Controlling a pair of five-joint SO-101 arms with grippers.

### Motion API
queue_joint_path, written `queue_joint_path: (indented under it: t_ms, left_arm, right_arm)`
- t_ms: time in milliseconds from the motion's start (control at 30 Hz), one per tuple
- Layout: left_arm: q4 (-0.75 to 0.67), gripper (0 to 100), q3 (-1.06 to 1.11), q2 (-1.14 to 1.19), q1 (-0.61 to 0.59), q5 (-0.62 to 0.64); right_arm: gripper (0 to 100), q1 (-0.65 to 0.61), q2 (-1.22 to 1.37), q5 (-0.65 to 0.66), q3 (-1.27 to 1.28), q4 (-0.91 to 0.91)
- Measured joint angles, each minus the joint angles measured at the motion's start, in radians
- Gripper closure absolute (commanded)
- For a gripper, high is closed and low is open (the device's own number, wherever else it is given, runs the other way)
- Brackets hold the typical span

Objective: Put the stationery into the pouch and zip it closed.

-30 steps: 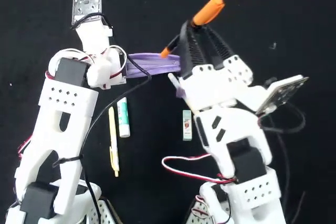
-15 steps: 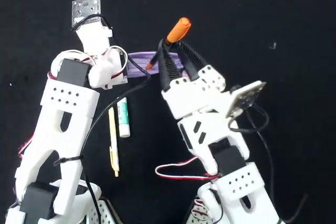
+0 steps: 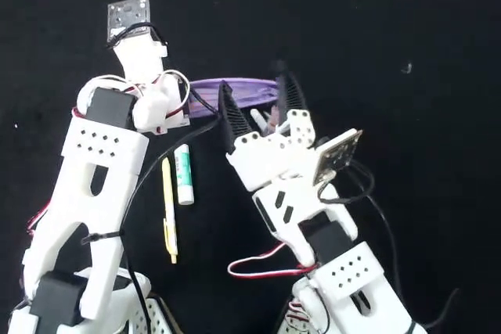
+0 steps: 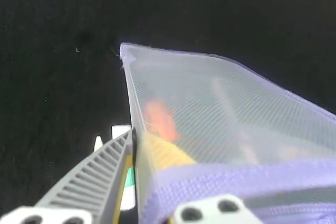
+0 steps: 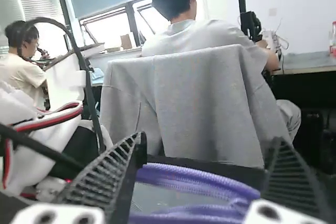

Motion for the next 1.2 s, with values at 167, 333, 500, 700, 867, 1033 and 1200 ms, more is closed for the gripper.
queue_joint_path:
  t_ms: [167,333,500,700,867,1033,1200]
  left_arm:
    - [-0.003,97,-0.005,0.002,-0.071,0.005]
    - [-0.011,97,-0.017,0.017,-0.189,0.005]
    - [-0.011,97,-0.021,0.018,-0.285,0.003]
    - [-0.028,97,-0.021,0.018,-0.356,0.003]
    - [-0.029,97,-0.021,0.018,-0.385,0.003]
    - [-0.029,97,-0.021,0.018,-0.41,0.003]
    - [-0.029,97,-0.021,0.018,-0.413,0.003]
  right_arm:
    - [71.9,0.021,-0.163,0.04,0.008,0.066]
    - [74.8,0.086,-0.259,0.046,-0.046,0.282]
    - [75.5,0.13,-0.23,0.046,-0.198,0.5]
    - [75.5,0.199,-0.104,0.052,-0.227,0.658]
    - [75.5,0.218,0.02,0.117,-0.229,0.736]
    - [75.5,0.219,0.21,0.13,-0.23,0.743]
    - [75.5,0.207,0.47,0.13,-0.313,0.736]
